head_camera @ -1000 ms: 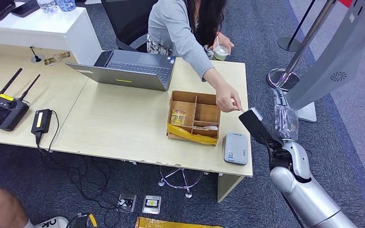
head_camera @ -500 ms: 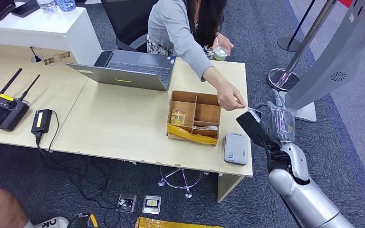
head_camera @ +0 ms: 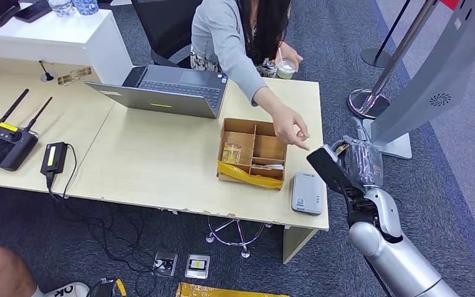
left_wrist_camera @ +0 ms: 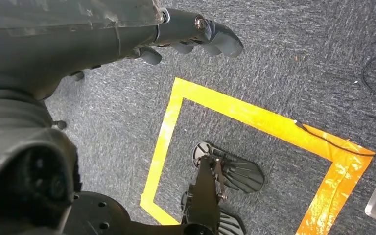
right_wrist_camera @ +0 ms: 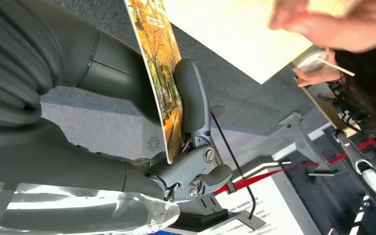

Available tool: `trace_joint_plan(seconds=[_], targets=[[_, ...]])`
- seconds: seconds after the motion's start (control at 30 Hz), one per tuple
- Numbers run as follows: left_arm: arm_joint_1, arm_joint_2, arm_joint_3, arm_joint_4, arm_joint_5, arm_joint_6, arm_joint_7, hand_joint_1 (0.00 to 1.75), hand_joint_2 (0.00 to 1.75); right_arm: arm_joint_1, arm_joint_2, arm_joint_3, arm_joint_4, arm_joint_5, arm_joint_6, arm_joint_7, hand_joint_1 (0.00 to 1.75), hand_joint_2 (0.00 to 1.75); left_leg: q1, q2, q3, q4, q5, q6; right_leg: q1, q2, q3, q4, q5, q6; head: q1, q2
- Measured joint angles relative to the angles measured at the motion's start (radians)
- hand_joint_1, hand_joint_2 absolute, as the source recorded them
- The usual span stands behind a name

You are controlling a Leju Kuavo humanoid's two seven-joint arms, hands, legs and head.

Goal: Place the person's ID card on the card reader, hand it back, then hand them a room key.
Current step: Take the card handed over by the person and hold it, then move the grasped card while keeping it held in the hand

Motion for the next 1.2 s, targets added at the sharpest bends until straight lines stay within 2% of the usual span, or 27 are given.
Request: trace_joint_plan(seconds=[0.5, 1.2], targets=[[0.000, 0.000, 0.000, 0.000, -0.003, 0.000, 0.005, 0.00, 0.00, 0.047, 0.007, 0.020, 0.031, 0.026, 0.030, -0.012, 1.75, 1.75, 0.000, 0.000, 0.000, 0.000, 0.000, 0.000, 0.000, 0.000, 0.000, 0.000, 0.000, 0.000, 0.000, 0.000], [-0.009, -0.001, -0.024, 0.000, -0.019, -0.006, 0.017, 0.00, 0.00, 0.023, 0.081, 0.055, 0.282, -0.032, 0.046, -0.062, 1.75, 1.75, 0.000, 0.000, 0.000, 0.000, 0.000, 0.000, 0.000, 0.000, 0.000, 0.000, 0.000, 0.000, 0.000, 0.000]])
